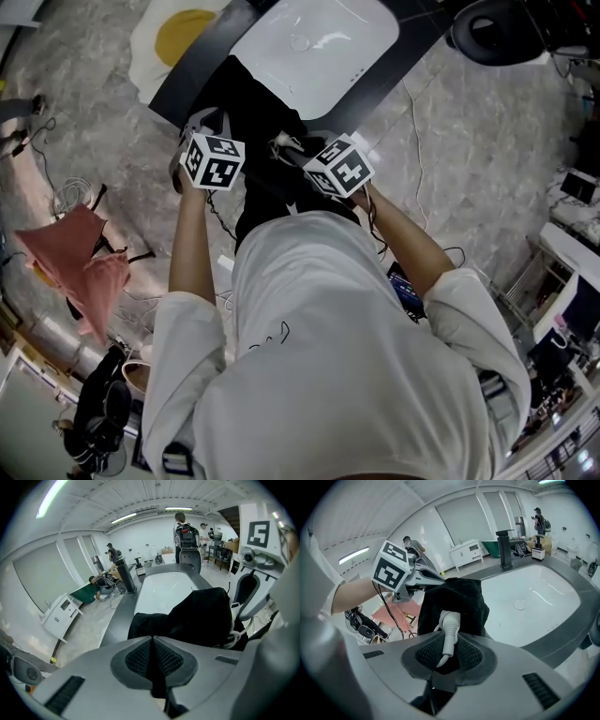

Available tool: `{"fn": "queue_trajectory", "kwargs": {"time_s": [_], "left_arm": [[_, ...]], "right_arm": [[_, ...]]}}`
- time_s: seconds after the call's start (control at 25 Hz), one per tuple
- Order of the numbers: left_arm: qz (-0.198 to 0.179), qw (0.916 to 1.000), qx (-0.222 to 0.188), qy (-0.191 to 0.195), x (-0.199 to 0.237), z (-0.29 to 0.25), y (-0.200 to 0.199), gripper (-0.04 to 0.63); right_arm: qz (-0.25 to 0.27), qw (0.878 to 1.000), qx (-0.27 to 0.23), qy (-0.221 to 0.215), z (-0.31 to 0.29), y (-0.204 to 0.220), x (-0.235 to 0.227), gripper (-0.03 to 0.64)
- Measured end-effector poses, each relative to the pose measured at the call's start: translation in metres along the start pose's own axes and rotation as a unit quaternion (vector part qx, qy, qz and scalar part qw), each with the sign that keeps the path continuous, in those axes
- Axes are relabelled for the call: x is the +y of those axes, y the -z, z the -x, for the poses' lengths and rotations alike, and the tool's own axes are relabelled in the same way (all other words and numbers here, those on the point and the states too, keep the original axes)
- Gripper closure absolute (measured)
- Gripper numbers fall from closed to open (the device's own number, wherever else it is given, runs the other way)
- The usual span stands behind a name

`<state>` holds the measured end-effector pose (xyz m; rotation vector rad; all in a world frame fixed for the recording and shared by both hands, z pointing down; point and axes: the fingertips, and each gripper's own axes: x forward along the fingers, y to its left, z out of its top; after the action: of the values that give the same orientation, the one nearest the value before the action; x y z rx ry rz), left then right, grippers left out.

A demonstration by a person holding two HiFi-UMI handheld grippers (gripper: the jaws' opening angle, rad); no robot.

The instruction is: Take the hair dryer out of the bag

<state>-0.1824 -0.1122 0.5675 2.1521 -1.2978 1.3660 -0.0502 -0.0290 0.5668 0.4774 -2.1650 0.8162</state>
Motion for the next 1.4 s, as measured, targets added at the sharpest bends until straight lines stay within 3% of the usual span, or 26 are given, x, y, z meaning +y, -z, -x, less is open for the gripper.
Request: {"fn": "queue_trajectory", "kwargs": {"time_s": [0.4,0.52,0.64,0.8,1.08,1.24,1.4], "left_arm": [[0.020,0.9997,0.001,0.015,-0.009,-0.007,0.002,0.571],[0.024,0.9990,-0.010,0.035,-0.022,-0.003,-0.002,0.571],[0.057,0.9958,-0.037,0.062,-0.033,0.006,-0.007,0.568],[0.099,0.9895,-0.059,0.087,-0.034,0.027,-0.004,0.409],[0.136,0.9859,-0.040,0.090,-0.010,0.043,0.042,0.345],[0.131,0.9859,-0.042,0.096,-0.014,0.043,0.040,0.359],[0.115,0.9883,-0.048,0.087,-0.022,0.035,0.029,0.470]], "right_arm": [[0.029,0.999,0.019,0.018,0.029,0.032,-0.009,0.551],[0.028,0.999,0.022,0.023,0.033,0.043,-0.016,0.552],[0.026,0.999,0.019,0.028,0.031,0.046,-0.020,0.551],[0.026,0.999,0.016,0.032,0.027,0.048,-0.024,0.551],[0.047,0.998,0.020,0.042,0.016,0.050,-0.029,0.549],[0.049,0.997,0.027,0.044,0.011,0.053,-0.031,0.549],[0.046,0.998,0.025,0.042,0.008,0.049,-0.027,0.551]]}}
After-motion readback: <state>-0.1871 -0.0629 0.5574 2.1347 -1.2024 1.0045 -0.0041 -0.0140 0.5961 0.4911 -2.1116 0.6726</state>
